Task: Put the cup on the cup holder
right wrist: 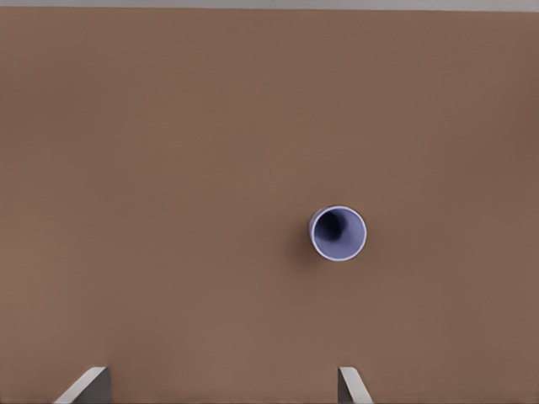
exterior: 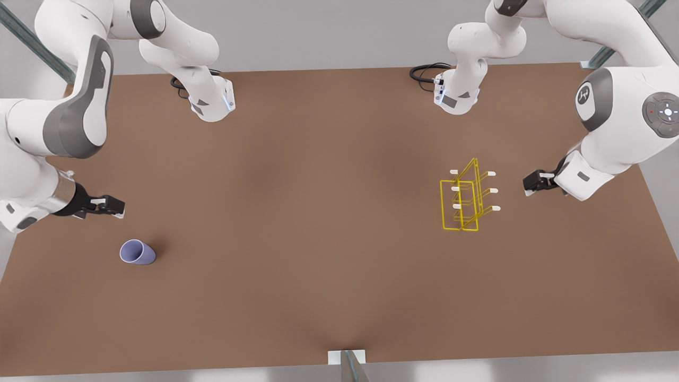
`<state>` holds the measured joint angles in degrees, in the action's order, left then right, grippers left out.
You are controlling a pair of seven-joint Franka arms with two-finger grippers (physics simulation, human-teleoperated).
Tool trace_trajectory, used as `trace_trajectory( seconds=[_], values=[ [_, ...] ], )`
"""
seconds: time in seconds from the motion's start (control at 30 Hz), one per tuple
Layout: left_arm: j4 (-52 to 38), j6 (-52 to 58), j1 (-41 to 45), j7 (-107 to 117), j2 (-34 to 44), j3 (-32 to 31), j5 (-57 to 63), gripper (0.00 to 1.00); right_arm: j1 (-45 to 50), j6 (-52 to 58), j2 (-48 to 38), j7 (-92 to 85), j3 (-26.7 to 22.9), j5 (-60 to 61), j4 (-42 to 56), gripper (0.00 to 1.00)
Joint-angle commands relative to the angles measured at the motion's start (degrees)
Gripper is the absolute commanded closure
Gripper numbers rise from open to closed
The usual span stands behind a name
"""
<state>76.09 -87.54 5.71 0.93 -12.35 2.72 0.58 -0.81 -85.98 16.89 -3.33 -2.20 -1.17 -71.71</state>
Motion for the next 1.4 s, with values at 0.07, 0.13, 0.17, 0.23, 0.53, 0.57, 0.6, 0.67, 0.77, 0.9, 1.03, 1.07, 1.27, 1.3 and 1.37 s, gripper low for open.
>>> trace_trajectory(
  seconds=[0.07,0.13,0.17,0.23,0.53,0.57,0.6,0.67,0.77,0.9,1.03,1.07,1.27,1.3,1.37],
  values=[
    [0.0,-1.1,0.1,-1.8,-0.7,0.0,0.0,0.0,0.6,-4.5,0.0,-1.7,0.0,-1.5,-2.7,0.0],
    [0.2,-1.2,0.1,-1.8,-0.7,0.0,0.0,0.0,0.2,-6.3,-0.1,-1.7,0.1,-1.3,-6.9,0.0],
    [0.2,-1.2,0.1,-1.8,-0.7,0.0,-0.1,0.0,0.1,-13.1,-3.7,-1.7,0.1,-1.3,-16.0,0.0],
    [0.4,-1.2,0.1,-1.8,-1.2,0.0,-0.1,0.0,-0.6,-18.5,-5.8,-1.6,-0.1,-0.9,-23.7,0.0],
    [0.5,-1.1,0.1,-1.7,-1.6,-0.1,-0.1,0.0,-2.9,-34.3,-1.9,-8.7,-3.3,-4.7,-35.3,0.0],
    [0.5,-1.1,0.1,-1.7,-1.6,0.0,-0.1,0.0,-3.0,-35.1,-1.6,-10.4,-4.5,-4.7,-35.7,0.0],
    [0.5,-1.1,0.1,-1.7,-1.6,0.0,-0.1,0.0,-3.3,-37.1,-1.2,-13.2,-5.0,-4.7,-36.3,0.0],
    [0.6,-1.1,0.1,-1.7,-1.6,0.0,-0.1,0.0,-4.0,-39.1,0.2,-17.6,-5.3,-4.7,-36.3,0.0],
    [0.6,-0.8,0.2,-1.6,-1.6,-0.1,-0.1,0.0,-4.1,-40.8,1.4,-21.0,-5.3,-4.6,-37.2,0.0],
    [0.6,-0.7,0.2,-1.4,-1.5,-0.1,-0.1,0.0,-4.1,-44.3,4.2,-26.0,-7.3,-5.3,-37.0,0.0],
    [0.6,-0.5,0.4,-1.0,-1.5,-0.1,-0.1,0.0,-3.9,-45.9,6.0,-26.1,-7.6,-4.6,-36.2,0.0],
    [0.6,-0.5,0.4,-0.9,-1.4,-0.1,-0.1,0.0,-3.7,-46.8,6.1,-26.1,-7.6,-4.6,-36.0,0.0],
    [0.6,-0.4,0.6,-0.8,-1.2,-0.1,-0.1,0.0,-3.9,-54.9,6.1,-27.3,-7.5,-1.3,-37.4,0.0],
    [0.6,-0.4,0.6,-0.8,-1.2,-0.1,-0.1,0.0,-3.9,-58.5,6.0,-27.6,-7.4,-1.1,-39.5,0.0],
    [0.6,-0.4,0.6,-0.8,-1.2,-0.1,-0.1,0.0,-3.6,-61.1,5.8,-30.6,-7.4,-1.1,-39.4,0.0]
  ],
)
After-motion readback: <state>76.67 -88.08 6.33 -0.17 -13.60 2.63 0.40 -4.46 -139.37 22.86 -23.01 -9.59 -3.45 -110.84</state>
